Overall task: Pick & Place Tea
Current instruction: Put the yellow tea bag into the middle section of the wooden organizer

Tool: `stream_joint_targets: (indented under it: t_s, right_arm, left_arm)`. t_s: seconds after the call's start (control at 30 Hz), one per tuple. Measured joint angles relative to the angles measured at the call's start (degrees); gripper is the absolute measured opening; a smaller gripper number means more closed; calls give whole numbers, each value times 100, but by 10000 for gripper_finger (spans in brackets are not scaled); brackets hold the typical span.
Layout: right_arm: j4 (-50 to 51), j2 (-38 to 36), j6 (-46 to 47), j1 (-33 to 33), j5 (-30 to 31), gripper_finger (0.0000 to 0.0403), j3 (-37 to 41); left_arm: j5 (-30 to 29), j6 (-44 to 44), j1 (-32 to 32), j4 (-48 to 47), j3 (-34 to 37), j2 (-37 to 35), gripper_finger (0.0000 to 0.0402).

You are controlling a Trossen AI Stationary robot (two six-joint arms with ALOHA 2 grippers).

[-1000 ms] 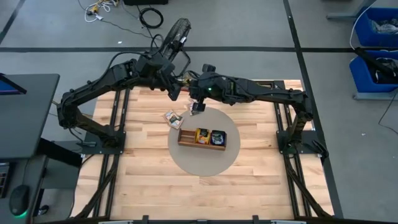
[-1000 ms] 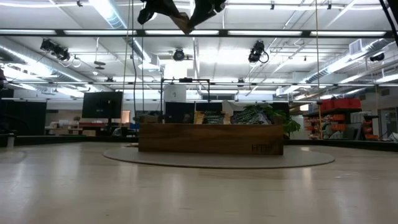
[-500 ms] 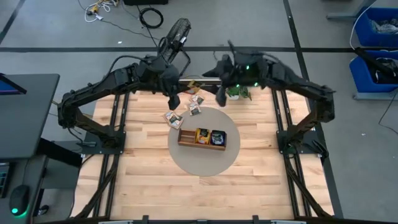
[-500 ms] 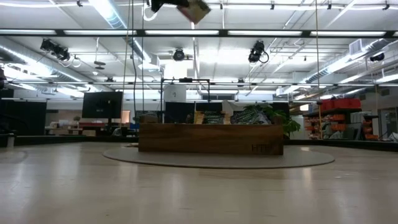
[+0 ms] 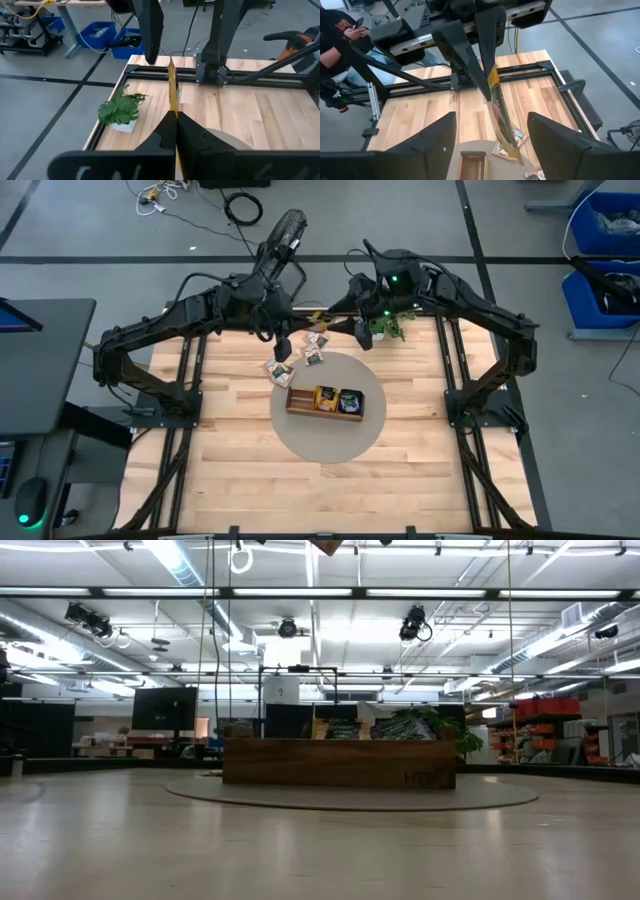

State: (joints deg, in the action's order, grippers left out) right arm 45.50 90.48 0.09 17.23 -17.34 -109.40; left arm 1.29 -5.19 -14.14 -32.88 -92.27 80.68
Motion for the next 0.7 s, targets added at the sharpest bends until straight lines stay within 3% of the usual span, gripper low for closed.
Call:
stream_joint_targets:
  t_s: [0.27,0.53,0.7]
  right_arm:
    - [-5,70,-85,-2,38,184,2]
    - [-50,92,-366,-7,35,14,0]
    - [-44,92,-369,-7,-13,5,0]
  left_arm:
    - [-1,2,56,170,0,0,3]
    - [-3,6,57,151,0,0,3]
    - [-21,79,57,136,0,0,3]
